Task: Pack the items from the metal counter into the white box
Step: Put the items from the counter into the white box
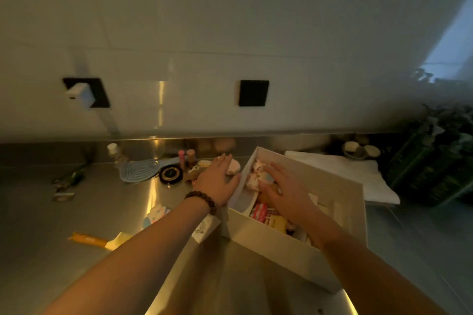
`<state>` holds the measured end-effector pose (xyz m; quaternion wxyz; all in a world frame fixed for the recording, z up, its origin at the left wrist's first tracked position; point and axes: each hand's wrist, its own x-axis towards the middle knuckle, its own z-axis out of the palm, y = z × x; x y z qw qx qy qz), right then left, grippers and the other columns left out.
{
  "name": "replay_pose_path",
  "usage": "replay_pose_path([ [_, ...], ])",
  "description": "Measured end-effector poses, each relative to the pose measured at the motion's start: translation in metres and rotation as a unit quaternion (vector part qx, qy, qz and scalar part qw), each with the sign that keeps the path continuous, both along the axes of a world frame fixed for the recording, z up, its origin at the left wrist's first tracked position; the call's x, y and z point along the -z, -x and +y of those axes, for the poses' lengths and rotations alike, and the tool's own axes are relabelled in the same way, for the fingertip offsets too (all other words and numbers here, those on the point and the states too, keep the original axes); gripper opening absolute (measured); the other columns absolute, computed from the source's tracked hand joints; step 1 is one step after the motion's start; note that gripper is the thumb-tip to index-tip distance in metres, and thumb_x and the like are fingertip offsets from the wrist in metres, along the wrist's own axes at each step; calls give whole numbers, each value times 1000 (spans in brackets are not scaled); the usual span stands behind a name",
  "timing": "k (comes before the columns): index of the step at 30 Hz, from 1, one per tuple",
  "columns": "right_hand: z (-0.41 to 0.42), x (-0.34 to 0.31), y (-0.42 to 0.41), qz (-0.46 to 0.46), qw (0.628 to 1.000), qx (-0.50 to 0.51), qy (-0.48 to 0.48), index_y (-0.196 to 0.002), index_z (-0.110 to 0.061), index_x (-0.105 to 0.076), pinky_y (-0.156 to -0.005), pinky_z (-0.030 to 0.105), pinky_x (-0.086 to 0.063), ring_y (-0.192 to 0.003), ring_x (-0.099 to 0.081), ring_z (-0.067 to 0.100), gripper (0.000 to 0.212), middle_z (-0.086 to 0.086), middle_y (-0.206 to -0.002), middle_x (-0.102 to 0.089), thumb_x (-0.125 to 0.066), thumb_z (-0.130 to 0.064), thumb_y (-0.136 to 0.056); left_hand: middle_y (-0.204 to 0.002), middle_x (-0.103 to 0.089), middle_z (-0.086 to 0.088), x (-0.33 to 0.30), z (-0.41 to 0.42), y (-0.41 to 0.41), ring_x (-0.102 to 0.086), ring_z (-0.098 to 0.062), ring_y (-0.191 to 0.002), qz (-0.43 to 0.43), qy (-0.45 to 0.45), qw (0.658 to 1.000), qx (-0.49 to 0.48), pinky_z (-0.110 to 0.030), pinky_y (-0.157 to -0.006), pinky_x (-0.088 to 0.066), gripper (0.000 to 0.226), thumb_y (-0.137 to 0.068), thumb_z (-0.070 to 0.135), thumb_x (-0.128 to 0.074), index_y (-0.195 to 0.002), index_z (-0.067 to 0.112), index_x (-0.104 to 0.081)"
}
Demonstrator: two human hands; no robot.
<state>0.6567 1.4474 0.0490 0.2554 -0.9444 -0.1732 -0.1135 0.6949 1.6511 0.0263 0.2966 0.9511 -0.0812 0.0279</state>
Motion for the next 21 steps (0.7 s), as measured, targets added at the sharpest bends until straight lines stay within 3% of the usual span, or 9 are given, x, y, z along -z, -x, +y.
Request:
replay_pose_path([
  [4, 26, -3, -18, 111, 993, 3, -28, -140, -33, -38, -114, 44, -21, -139, -24, 15, 50, -5, -152, -30, -42, -51, -94, -154, -23, 0, -7, 43, 20, -32, -20, -136, 9, 22, 997, -70, -43, -108, -33, 61, -93, 50, -41, -147, 26, -24],
  [8, 74, -10, -24, 86, 992, -77, -60, -137, -23, -45, -108, 28, -21, -136, -30, 17, 46, 3, -148, -36, -51, -37, -94, -147, -38, -3, -5, 89, 46, -42, -23, -128, -20, -10, 991, -131, -42, -102, -40, 58, -93, 47, -43, -145, 27, -27],
  [12, 129, -11, -23, 65, 987, -133, -55, -133, -24, -50, -99, 23, -30, -131, -36, 17, 43, -1, -145, -36, -57, -29, -91, -151, -30, -3, 12, 142, 77, -31, -20, -136, 8, -56, 979, -196, -36, -109, -29, 61, -92, 46, -44, -146, 22, -26],
  [15, 168, -1, -20, 63, 983, -167, -38, -133, -23, -50, -102, 30, -35, -132, -36, 18, 43, -1, -146, -34, -57, -29, -91, -153, -27, -3, 28, 181, 99, -28, -20, -138, 44, -86, 972, -214, -36, -111, -25, 62, -92, 47, -43, -146, 22, -25],
  [21, 215, 61, -9, 154, 976, -150, 26, -141, -22, -40, -109, 36, -29, -134, -31, 25, 55, 7, -148, -31, -59, -30, -90, -156, -15, -2, 67, 229, 120, -14, -20, -143, 142, -146, 966, -159, -43, -116, -15, 70, -88, 46, -48, -148, 26, -18],
])
